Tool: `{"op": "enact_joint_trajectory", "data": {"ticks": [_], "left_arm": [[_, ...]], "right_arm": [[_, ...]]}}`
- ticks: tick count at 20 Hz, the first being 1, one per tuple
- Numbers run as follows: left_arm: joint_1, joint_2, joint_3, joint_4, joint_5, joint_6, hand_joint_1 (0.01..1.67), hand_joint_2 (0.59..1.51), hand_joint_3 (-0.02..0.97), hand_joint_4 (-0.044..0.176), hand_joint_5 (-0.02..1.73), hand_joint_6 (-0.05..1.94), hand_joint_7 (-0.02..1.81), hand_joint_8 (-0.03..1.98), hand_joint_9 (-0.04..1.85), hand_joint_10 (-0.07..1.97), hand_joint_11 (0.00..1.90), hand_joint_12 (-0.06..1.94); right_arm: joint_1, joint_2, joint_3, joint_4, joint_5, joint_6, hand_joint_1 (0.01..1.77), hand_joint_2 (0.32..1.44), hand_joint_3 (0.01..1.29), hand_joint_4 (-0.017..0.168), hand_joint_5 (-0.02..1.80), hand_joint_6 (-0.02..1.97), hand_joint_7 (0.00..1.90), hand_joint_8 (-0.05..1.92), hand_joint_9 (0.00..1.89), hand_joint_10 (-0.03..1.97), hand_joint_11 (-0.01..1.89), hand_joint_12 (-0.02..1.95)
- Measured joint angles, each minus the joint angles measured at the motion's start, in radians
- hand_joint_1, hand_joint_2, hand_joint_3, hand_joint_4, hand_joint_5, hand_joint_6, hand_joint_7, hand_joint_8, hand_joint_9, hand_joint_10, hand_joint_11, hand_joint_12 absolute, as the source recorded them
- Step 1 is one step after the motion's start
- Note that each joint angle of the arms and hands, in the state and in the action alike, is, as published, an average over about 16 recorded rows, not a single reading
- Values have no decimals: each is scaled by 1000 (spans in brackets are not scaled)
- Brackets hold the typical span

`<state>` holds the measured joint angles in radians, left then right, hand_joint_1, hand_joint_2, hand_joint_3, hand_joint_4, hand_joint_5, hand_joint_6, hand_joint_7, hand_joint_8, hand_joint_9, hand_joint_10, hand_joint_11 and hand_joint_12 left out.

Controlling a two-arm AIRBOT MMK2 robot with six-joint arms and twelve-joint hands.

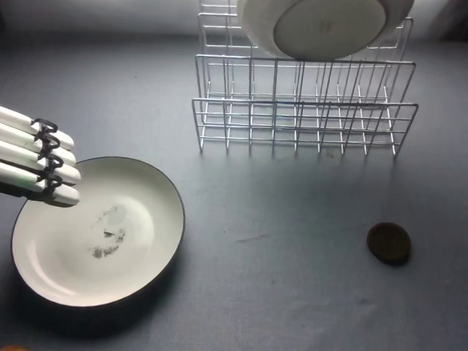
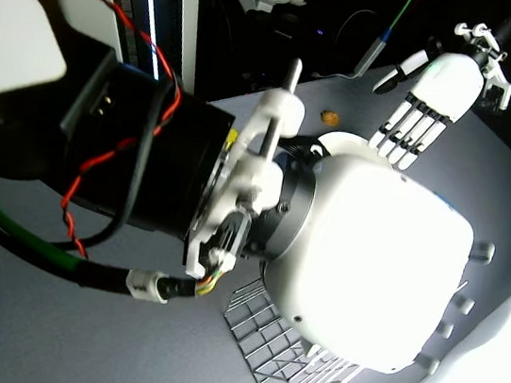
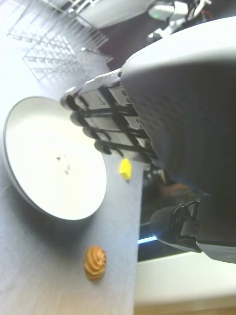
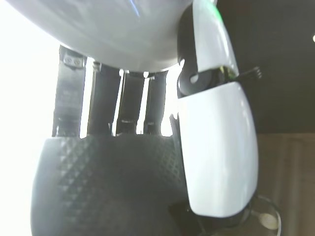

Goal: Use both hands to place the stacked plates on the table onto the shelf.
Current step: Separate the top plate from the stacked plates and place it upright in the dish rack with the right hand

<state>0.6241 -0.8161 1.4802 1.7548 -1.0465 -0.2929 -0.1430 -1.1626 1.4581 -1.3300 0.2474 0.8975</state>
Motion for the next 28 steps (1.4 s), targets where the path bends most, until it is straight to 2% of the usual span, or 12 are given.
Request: {"op": "enact_joint_trajectory", "data": {"ticks": [10, 17, 22, 28], "left_arm": [[77, -37, 27, -31, 62, 21, 17, 1231, 21, 2, 19, 19, 16, -15, 20, 8, 13, -9], [109, -47, 40, -39, 86, 28, 18, 1232, 20, 2, 18, 20, 14, -15, 19, 7, 13, -10], [121, -51, 42, -40, 94, 32, 18, 1233, 21, 3, 18, 20, 11, -15, 19, 7, 13, -11], [129, -54, 46, -41, 104, 35, 18, 1232, 20, 3, 17, 20, 12, -15, 19, 7, 14, -11]], "right_arm": [[-51, -42, 56, 4, -6, 47, 1221, 1015, 12, -1, 975, 910, 1149, 692, 1348, 26, 872, 1093], [-89, -84, 112, 5, 4, 42, 1220, 1020, 12, -2, 962, 915, 1130, 711, 1329, 26, 848, 1121], [-112, -112, 146, 6, 10, 28, 1202, 1041, 13, -4, 930, 920, 1107, 529, 1259, 25, 771, 1170], [-131, -134, 168, 10, 15, 9, 1165, 1040, 12, -5, 873, 643, 1061, 270, 1142, 24, 646, 1232]]}}
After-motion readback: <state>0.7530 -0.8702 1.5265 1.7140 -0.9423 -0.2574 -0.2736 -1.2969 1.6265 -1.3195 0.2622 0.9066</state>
